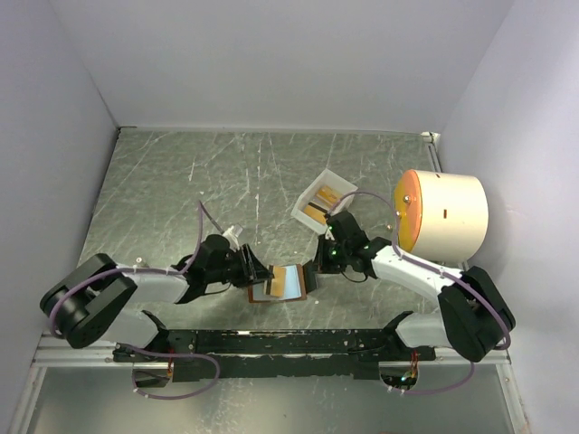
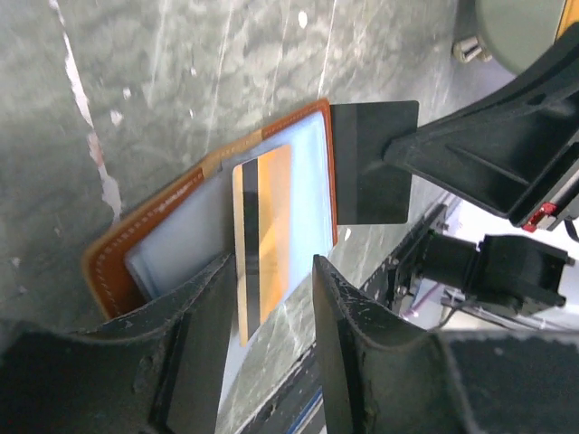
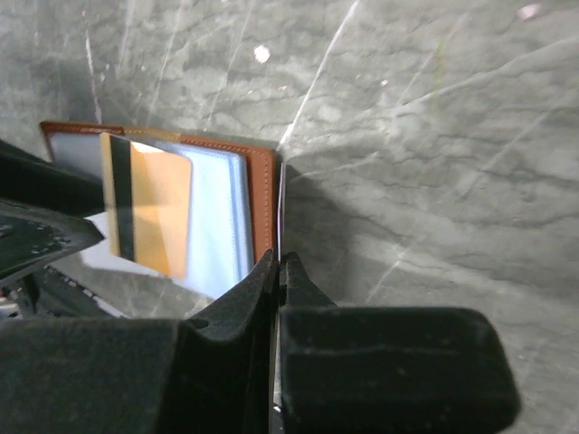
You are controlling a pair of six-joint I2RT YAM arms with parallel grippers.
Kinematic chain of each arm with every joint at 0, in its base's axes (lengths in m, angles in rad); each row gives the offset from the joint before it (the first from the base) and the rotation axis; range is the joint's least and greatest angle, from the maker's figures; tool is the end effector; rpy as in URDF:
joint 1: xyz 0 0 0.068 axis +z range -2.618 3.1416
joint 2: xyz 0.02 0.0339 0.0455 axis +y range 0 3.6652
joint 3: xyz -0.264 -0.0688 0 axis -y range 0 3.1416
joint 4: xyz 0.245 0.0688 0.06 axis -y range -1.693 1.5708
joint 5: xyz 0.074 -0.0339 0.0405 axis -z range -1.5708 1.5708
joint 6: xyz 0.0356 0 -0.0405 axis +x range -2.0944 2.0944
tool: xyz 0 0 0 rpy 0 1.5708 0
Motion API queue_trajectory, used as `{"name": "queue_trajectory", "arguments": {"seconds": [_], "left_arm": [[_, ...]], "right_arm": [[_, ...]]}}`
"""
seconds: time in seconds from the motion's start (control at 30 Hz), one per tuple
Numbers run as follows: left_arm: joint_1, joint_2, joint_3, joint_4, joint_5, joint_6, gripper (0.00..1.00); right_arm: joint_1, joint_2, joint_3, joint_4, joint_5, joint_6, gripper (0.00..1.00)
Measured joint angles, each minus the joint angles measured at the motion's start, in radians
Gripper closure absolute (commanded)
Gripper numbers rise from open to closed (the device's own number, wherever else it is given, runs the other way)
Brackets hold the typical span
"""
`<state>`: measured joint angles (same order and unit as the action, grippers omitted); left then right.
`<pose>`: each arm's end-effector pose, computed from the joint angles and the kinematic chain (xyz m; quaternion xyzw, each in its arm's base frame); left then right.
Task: Put the credit cards into the card holder
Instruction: Insert the credit card into the card holder.
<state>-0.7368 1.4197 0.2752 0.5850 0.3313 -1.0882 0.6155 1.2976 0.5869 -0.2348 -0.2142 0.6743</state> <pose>0.1607 -0.1614 0.1191 -0.0722 0.8636 -0.4662 0.1782 0.1894 0.1432 0.1652 -0.0051 0.9466 0.2651 0.1833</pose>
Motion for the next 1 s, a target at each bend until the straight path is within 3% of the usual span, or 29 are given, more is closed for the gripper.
{"name": "queue_trajectory", "arguments": {"seconds": [0.23, 0.4, 1.0], "left_arm": [[-0.006, -0.081, 0.073, -0.220, -0.113, 0.069, 0.51], [-0.035, -0.066, 0.107, -0.308, -0.148, 0.094, 0.61], [-0.110, -0.006, 0.140, -0.295, -0.163, 0.085, 0.64]], "right_arm": [[0.000, -0.011, 0.060, -0.097, 0.099, -0.051, 1.00], [0.000, -0.011, 0.060, -0.109, 0.095, -0.055, 1.00], [0.035, -0.010, 0.030, -0.058, 0.045, -0.020, 1.00]]}}
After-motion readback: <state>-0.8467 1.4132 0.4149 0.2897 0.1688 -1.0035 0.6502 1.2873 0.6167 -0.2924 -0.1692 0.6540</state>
